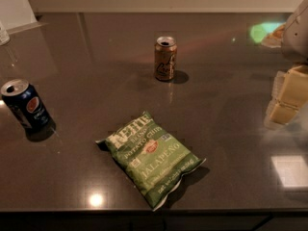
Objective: Move orange can near green jalapeno chip bag
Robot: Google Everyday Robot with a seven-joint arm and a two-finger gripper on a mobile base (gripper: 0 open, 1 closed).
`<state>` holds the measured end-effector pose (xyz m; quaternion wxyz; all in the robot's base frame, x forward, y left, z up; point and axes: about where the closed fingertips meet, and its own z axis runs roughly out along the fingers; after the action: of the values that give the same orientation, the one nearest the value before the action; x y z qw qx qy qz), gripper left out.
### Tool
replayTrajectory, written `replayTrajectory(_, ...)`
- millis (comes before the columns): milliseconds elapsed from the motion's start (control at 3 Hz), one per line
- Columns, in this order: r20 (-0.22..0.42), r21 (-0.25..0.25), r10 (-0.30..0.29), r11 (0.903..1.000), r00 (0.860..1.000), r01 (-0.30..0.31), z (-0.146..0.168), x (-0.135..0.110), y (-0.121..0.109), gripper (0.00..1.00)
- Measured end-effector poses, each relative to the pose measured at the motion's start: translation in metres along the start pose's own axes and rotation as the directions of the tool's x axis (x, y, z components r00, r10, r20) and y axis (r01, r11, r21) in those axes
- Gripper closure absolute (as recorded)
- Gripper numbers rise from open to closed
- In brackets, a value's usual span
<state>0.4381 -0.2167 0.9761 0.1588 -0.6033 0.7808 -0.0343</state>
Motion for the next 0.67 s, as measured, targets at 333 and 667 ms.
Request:
replayTrajectory(333,0.0,0.0,0.0,1.0,1.0,0.0,0.0,0.0,0.0,0.0)
replayTrajectory(667,0.008,0.011,0.049,0.9987,0.999,-0.049,0.0016,-0.0003,-0.0085,0.0)
